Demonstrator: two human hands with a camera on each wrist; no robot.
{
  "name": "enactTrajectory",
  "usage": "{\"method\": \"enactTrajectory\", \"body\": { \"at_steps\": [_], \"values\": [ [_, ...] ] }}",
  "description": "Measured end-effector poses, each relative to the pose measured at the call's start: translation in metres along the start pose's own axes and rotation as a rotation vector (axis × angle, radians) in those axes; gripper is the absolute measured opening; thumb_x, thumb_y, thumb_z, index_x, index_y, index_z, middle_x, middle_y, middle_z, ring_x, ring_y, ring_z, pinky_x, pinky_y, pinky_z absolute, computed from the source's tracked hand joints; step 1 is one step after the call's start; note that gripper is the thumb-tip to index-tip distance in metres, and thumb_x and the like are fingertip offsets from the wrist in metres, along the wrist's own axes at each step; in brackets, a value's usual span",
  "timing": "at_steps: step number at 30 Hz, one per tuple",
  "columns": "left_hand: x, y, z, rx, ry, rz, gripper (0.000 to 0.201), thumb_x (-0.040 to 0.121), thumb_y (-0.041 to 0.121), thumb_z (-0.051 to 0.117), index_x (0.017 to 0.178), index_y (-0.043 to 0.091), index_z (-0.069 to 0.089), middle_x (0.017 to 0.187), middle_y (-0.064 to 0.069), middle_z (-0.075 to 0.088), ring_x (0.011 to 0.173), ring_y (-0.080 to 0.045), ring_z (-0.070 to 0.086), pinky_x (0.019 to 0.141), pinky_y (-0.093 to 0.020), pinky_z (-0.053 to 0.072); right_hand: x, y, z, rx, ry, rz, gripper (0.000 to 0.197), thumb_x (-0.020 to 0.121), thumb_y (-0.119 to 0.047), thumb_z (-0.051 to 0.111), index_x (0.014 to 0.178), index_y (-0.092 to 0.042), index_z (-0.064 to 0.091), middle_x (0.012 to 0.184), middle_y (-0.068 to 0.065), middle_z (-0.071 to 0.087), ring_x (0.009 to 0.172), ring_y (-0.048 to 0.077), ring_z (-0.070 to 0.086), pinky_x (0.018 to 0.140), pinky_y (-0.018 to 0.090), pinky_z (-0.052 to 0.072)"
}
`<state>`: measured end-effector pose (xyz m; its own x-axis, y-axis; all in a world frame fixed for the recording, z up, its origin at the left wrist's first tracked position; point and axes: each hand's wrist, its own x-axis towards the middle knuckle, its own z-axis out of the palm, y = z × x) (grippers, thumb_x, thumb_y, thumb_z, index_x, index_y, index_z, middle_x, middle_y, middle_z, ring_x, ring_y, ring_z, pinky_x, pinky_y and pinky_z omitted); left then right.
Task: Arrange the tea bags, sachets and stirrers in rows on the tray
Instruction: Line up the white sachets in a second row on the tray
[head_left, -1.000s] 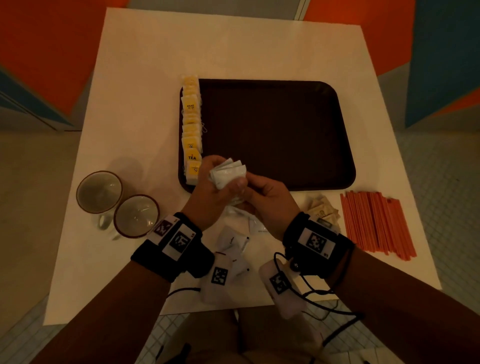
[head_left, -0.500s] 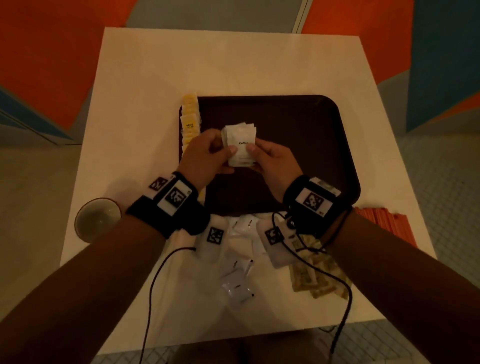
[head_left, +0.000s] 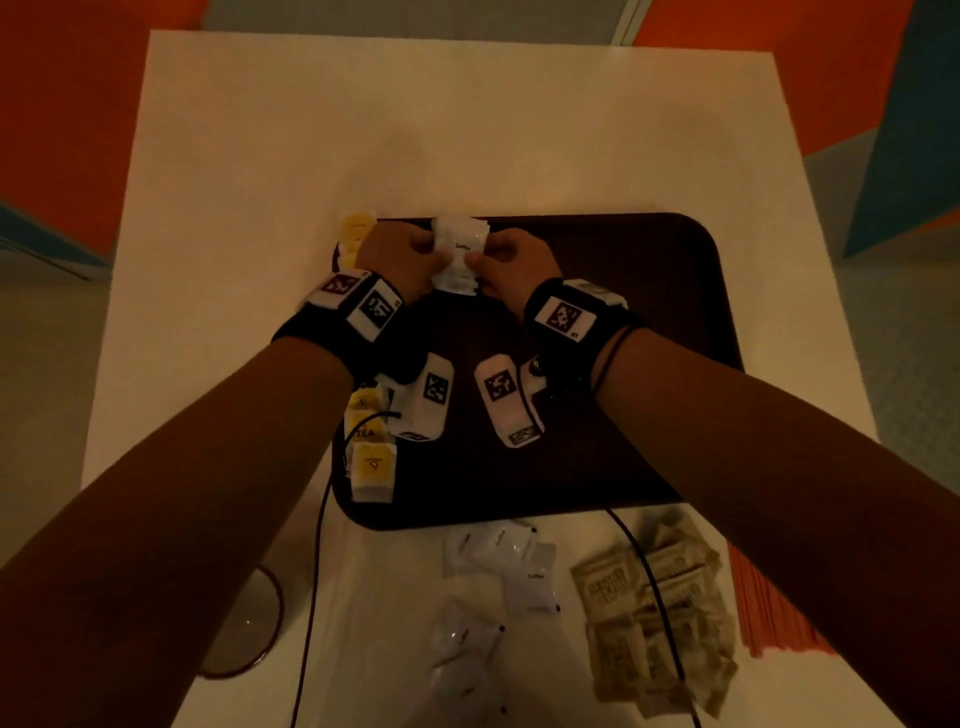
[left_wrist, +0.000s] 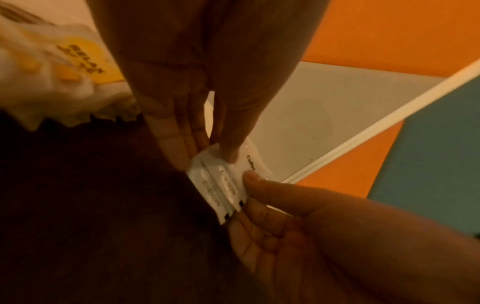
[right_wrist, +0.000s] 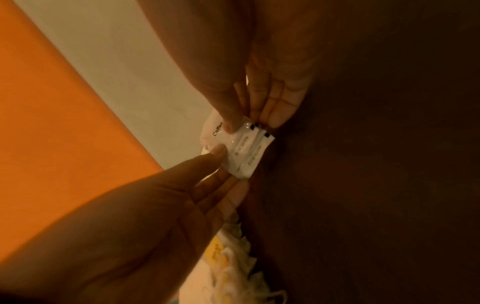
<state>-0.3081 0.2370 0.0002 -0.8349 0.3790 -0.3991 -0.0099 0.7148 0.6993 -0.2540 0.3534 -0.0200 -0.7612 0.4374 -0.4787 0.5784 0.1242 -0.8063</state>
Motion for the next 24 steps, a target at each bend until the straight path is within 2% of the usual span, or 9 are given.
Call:
{"method": "enactTrajectory", "body": {
  "at_steps": [3,5,7,9,11,14,17,21,24],
  "values": [
    [0.007,-0.008,0.003,0.110,-0.001,0.019,0.027,0.088,0.023,0.058,0.092,-0.002,0.068,0.092,-0.025,0.067,0.086,-0.037,0.064,0.081,-0.048,0.053,0.007,0.001,0.004,-0.070,0.006,-0.027,0.033,0.085,-0.021,0.064,0.113,-0.004,0.056,0.114,0.014,0.062,0.103,0.027,0.060,0.091,0.043,0.051],
    [0.010,-0.012,0.005,0.158,0.016,0.029,0.027,0.088,0.022,0.057,0.088,-0.002,0.067,0.083,-0.021,0.065,0.081,-0.035,0.063,0.077,-0.045,0.053,0.010,0.000,0.007,-0.126,0.004,-0.046,0.033,0.086,-0.022,0.062,0.113,-0.004,0.056,0.115,0.013,0.062,0.102,0.026,0.060,0.091,0.042,0.051],
    [0.012,-0.013,0.007,0.205,0.024,0.036,0.026,0.089,0.022,0.055,0.078,-0.001,0.062,0.071,-0.014,0.057,0.077,-0.033,0.058,0.075,-0.042,0.048,0.012,0.000,0.009,-0.168,-0.004,-0.069,0.031,0.088,-0.023,0.060,0.112,-0.004,0.058,0.114,0.013,0.062,0.101,0.026,0.061,0.090,0.042,0.051],
    [0.012,-0.014,0.008,0.255,0.030,0.041,0.029,0.091,0.022,0.052,0.074,-0.001,0.058,0.079,-0.018,0.057,0.084,-0.036,0.057,0.075,-0.041,0.045,0.012,0.001,0.010,-0.184,-0.004,-0.079,0.029,0.088,-0.023,0.059,0.111,-0.005,0.059,0.114,0.012,0.062,0.101,0.026,0.060,0.090,0.042,0.051],
    [0.012,-0.013,0.007,0.286,0.037,0.044,0.031,0.093,0.022,0.048,0.080,-0.004,0.058,0.097,-0.026,0.061,0.094,-0.039,0.057,0.074,-0.040,0.042,0.011,0.000,0.012,-0.208,0.003,-0.081,0.030,0.088,-0.025,0.059,0.111,-0.006,0.059,0.115,0.011,0.062,0.103,0.025,0.059,0.091,0.042,0.050],
    [0.012,-0.010,0.004,0.353,-0.006,0.035,0.034,0.096,0.019,0.042,0.081,-0.007,0.058,0.106,-0.030,0.061,0.099,-0.041,0.057,0.077,-0.039,0.043,0.011,-0.005,0.015,-0.224,0.003,-0.082,0.030,0.087,-0.026,0.061,0.109,-0.006,0.061,0.112,0.011,0.064,0.100,0.026,0.061,0.090,0.043,0.051],
    [0.011,-0.003,0.004,0.434,-0.026,0.022,0.032,0.096,0.016,0.041,0.104,-0.012,0.056,0.117,-0.028,0.057,0.110,-0.038,0.053,0.089,-0.040,0.042,0.010,-0.007,0.015,-0.228,0.014,-0.085,0.034,0.084,-0.025,0.066,0.111,-0.006,0.062,0.112,0.010,0.065,0.100,0.024,0.061,0.090,0.040,0.052],
    [0.006,0.000,0.005,0.470,-0.049,0.040,0.030,0.095,0.012,0.041,0.107,-0.012,0.055,0.119,-0.027,0.055,0.111,-0.037,0.052,0.089,-0.039,0.042,0.009,-0.003,0.011,-0.248,0.055,-0.104,0.036,0.081,-0.023,0.069,0.110,-0.007,0.055,0.110,0.011,0.061,0.098,0.023,0.058,0.086,0.033,0.050],
    [-0.001,0.001,0.006,0.464,-0.079,0.028,0.029,0.094,0.008,0.040,0.105,-0.013,0.056,0.117,-0.028,0.055,0.110,-0.037,0.053,0.087,-0.038,0.043,0.003,0.000,0.009,-0.314,0.000,-0.137,0.035,0.083,-0.023,0.066,0.113,-0.006,0.060,0.113,0.011,0.064,0.102,0.023,0.060,0.086,0.030,0.049]
  ]
}}
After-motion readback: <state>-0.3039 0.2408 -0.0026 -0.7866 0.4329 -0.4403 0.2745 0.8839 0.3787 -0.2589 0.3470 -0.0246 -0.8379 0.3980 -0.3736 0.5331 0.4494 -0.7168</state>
